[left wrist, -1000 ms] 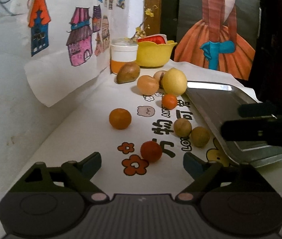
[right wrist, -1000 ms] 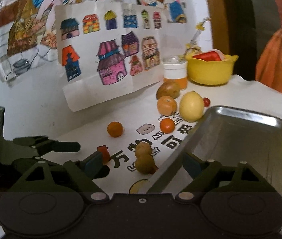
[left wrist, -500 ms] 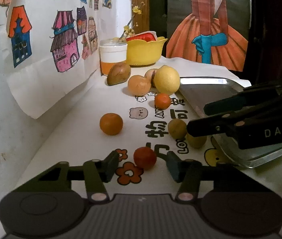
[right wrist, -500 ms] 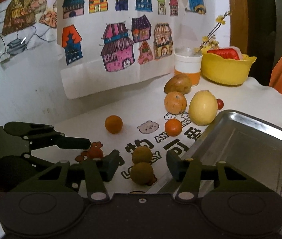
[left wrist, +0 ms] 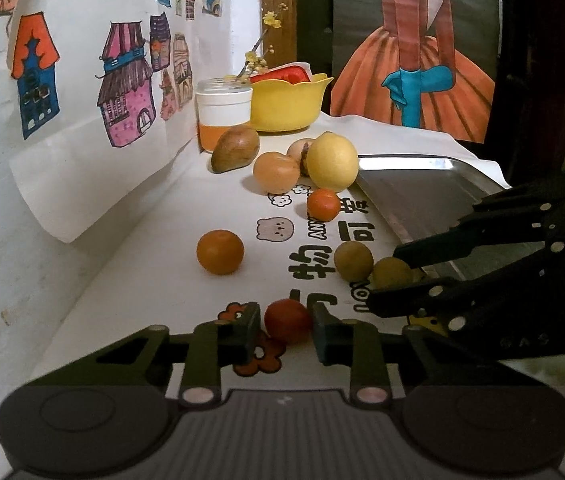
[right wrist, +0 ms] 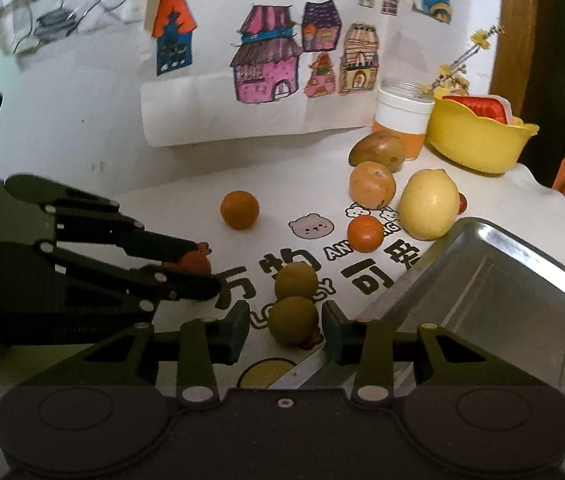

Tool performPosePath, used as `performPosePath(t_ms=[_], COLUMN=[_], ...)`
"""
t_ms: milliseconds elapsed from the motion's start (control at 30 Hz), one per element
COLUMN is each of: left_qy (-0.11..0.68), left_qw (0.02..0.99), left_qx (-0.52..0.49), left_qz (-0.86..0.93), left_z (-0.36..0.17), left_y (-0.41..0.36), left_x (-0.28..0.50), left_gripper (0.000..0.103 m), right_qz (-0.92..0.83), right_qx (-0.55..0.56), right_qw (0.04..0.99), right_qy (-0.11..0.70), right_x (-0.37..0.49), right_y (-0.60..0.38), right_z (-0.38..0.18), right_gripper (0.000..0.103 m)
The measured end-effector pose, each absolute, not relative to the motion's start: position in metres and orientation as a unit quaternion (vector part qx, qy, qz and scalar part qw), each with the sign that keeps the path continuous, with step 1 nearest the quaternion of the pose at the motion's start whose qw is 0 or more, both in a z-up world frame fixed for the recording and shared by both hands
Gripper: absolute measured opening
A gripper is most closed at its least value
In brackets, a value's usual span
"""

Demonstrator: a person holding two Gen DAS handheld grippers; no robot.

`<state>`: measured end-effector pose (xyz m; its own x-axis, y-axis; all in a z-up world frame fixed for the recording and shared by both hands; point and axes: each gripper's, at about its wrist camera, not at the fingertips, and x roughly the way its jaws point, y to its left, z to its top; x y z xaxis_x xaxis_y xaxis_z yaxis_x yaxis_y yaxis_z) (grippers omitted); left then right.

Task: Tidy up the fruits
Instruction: 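Grasp the red cherry tomato with the left tool while the right tool grasps a small brown round fruit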

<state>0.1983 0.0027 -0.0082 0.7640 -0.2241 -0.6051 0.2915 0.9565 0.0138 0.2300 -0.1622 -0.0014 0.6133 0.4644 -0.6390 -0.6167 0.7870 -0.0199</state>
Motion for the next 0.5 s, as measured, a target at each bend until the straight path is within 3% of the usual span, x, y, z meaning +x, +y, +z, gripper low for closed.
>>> performPosePath(t_ms=[167, 500], left_qy=[0.319, 0.328], left_qw=[0.937, 0.934], left_qx=[0.055, 0.058], left_qz=[-0.133, -0.128], left_z=[-0.007, -0.001], left_y=[0.001, -0.007], left_x=[0.197, 0.192], left_gripper=[0.026, 0.026], right_qz=[0.297, 0.310], right_qx=[-0.150, -0.139], right_qw=[0.891, 0.893], right_qy=[0.308, 0.294], right_x=[0.227, 0.210], right_y=[-0.157, -0.168], right_z=[-0.004, 0.002], right_gripper=[0.030, 0.030])
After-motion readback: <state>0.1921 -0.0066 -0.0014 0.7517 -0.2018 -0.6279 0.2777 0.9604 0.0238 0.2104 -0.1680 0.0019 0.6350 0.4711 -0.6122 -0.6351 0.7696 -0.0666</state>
